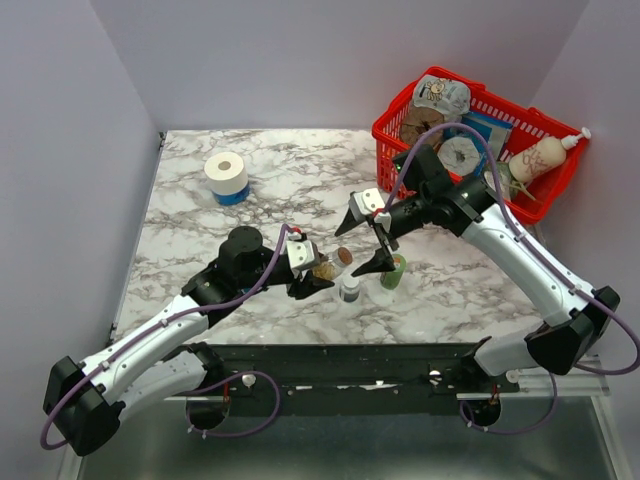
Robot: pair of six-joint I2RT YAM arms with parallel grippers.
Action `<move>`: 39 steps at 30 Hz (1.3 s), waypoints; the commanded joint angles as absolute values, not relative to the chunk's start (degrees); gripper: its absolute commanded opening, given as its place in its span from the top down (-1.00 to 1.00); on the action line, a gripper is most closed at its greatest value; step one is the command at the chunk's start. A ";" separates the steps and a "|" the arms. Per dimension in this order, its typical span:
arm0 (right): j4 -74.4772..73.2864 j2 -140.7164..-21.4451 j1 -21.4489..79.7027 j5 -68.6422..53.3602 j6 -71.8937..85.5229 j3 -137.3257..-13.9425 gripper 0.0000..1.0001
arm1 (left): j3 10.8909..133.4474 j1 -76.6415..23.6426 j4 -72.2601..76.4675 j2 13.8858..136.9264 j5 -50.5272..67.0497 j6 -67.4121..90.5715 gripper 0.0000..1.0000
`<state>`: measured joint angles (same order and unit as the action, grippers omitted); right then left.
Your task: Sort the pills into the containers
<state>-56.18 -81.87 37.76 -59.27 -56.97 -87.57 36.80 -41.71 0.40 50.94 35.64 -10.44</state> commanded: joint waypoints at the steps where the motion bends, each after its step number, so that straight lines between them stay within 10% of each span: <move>1: -54.49 -79.55 37.53 -58.89 -52.30 -89.21 -0.90 | 37.35 -41.84 1.49 50.36 37.97 -10.90 1.00; 21: -58.63 -71.63 35.51 -50.19 -47.03 -88.60 -1.00 | 38.58 -41.84 -1.13 50.54 37.36 -12.30 1.00; 39: -31.12 -73.73 31.82 -58.01 -0.80 -76.99 -0.99 | 42.36 -41.92 -1.06 52.29 29.18 -12.40 1.00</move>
